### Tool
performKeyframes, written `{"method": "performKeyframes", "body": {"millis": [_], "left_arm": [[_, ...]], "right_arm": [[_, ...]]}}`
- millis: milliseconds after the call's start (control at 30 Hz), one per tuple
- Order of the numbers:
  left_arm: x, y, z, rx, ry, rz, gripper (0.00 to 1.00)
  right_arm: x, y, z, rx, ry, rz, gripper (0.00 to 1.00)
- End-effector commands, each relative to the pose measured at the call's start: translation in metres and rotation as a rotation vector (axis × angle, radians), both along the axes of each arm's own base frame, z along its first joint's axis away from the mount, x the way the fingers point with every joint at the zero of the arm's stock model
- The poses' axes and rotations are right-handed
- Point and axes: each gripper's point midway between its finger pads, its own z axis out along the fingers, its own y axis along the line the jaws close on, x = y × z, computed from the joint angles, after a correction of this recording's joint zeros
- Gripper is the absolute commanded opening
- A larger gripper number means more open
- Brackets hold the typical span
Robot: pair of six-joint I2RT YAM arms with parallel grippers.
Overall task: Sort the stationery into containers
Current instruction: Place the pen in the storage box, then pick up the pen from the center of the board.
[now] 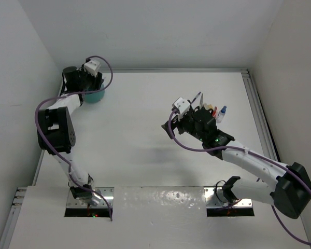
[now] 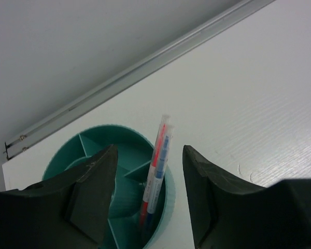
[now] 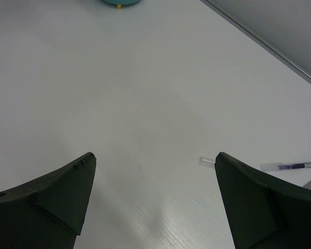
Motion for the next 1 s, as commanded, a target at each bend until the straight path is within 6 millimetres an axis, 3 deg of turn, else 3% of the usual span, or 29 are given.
{"method": "performKeyframes", "body": {"millis": [0,133,200,267,300,333,367,400,467,500,533,567,600,633,667,700,733,767,833,900,967], "left_arm": [[0.006,-0.011,0.05,-0.044,-0.086,-0.063,0.51],[0.0,-0.028,0.088,-0.101,-0.123,-0.125,0.51],[-0.003,-0.035,0.111,-0.156,-0.131,-0.123,0.5],[-0.008,-0.049,0.121,-0.192,-0.115,-0.121,0.49],[-0.012,-0.054,0.131,-0.182,-0.124,-0.105,0.49],[-0.015,-0.074,0.131,-0.178,-0.109,-0.131,0.49],[-0.021,-0.08,0.118,-0.159,-0.042,-0.113,0.48],[-0.024,-0.111,0.123,-0.143,-0.028,-0.152,0.45],[-0.036,-0.129,0.093,-0.084,0.117,-0.101,0.44],[-0.046,-0.165,0.084,-0.054,0.153,-0.149,0.44],[-0.056,-0.181,0.072,-0.016,0.192,-0.16,0.44],[-0.059,-0.193,0.059,0.022,0.212,-0.15,0.44],[-0.076,-0.231,0.047,0.051,0.236,-0.216,0.44],[-0.083,-0.25,0.039,0.071,0.249,-0.246,0.45],[-0.086,-0.264,0.021,0.098,0.278,-0.253,0.47],[-0.098,-0.298,0.019,0.111,0.275,-0.312,0.49],[-0.1,-0.31,0.014,0.114,0.293,-0.31,0.5],[-0.108,-0.333,-0.012,0.137,0.343,-0.341,0.52],[-0.103,-0.356,-0.028,0.123,0.408,-0.339,0.53],[-0.099,-0.373,-0.03,0.097,0.425,-0.34,0.53],[-0.096,-0.378,-0.05,0.105,0.439,-0.331,0.53]], "right_arm": [[0.005,0.003,0.035,0.064,-0.059,-0.006,0.94],[0.016,-0.012,0.029,0.071,0.033,-0.13,0.94],[0.021,-0.026,0.018,0.028,0.101,-0.213,0.91],[0.023,-0.04,0.004,-0.012,0.157,-0.292,0.87],[0.028,-0.053,0.004,-0.002,0.166,-0.381,0.78],[0.03,-0.064,0.003,0.008,0.171,-0.448,0.71],[0.03,-0.076,-0.002,0.002,0.192,-0.518,0.62],[0.035,-0.102,-0.002,0.041,0.213,-0.672,0.4],[0.029,-0.13,-0.014,0.054,0.286,-0.818,0.26],[0.029,-0.147,-0.017,0.059,0.297,-0.886,0.26],[0.024,-0.159,-0.017,0.067,0.3,-0.933,0.32],[0.02,-0.169,-0.027,0.078,0.318,-0.974,0.42],[0.017,-0.175,-0.03,0.09,0.322,-0.99,0.61],[0.013,-0.181,-0.025,0.127,0.308,-0.999,0.66],[0.006,-0.191,-0.035,0.126,0.32,-1.03,0.69],[0.003,-0.196,-0.037,0.134,0.319,-1.042,0.72],[-0.004,-0.206,-0.04,0.141,0.32,-1.061,0.74],[-0.006,-0.209,-0.041,0.142,0.32,-1.067,0.75],[-0.014,-0.215,-0.047,0.134,0.335,-1.068,0.75],[-0.018,-0.216,-0.046,0.15,0.33,-1.052,0.76],[-0.021,-0.211,-0.051,0.154,0.342,-1.004,0.75]]}}
